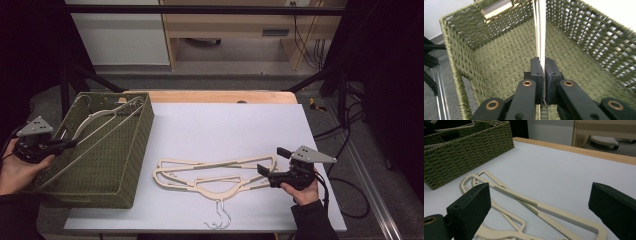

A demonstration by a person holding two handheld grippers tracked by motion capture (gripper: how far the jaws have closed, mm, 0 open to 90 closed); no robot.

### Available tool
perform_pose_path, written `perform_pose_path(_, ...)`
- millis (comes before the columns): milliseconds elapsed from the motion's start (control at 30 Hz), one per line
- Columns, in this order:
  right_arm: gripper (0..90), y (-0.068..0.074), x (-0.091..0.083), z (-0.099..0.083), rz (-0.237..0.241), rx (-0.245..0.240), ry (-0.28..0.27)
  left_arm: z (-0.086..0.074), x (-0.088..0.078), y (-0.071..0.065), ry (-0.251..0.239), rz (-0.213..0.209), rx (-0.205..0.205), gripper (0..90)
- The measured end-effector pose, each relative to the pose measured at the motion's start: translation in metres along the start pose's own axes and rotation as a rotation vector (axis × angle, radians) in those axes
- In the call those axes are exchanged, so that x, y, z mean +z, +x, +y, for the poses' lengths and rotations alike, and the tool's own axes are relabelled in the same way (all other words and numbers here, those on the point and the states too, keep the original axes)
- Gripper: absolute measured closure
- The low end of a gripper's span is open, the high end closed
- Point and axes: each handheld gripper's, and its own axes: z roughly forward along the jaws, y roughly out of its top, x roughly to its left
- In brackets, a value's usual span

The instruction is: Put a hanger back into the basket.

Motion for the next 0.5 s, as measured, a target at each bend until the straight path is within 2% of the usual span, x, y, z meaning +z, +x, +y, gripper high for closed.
perform_pose_path(167, 4.9, 0.001, 0.001, 0.000, -0.001, 0.006, 0.000, -0.011, 0.014, 0.000, 0.038, 0.019, 0.021, 86.7)
perform_pose_path(200, 4.9, 0.001, 0.001, 0.000, -0.001, 0.005, 0.001, -0.016, 0.019, 0.000, 0.063, 0.031, 0.032, 86.7)
perform_pose_path(367, 4.9, 0.001, 0.002, -0.001, -0.002, 0.004, 0.004, -0.024, 0.024, 0.000, 0.082, 0.036, 0.045, 86.7)
perform_pose_path(400, 4.9, 0.001, 0.002, -0.001, -0.002, 0.004, 0.004, -0.028, 0.026, 0.000, 0.109, 0.039, 0.060, 86.7)
perform_pose_path(500, 4.9, 0.001, 0.002, -0.001, 0.003, 0.005, 0.006, -0.030, 0.028, -0.001, 0.132, 0.035, 0.076, 86.6)
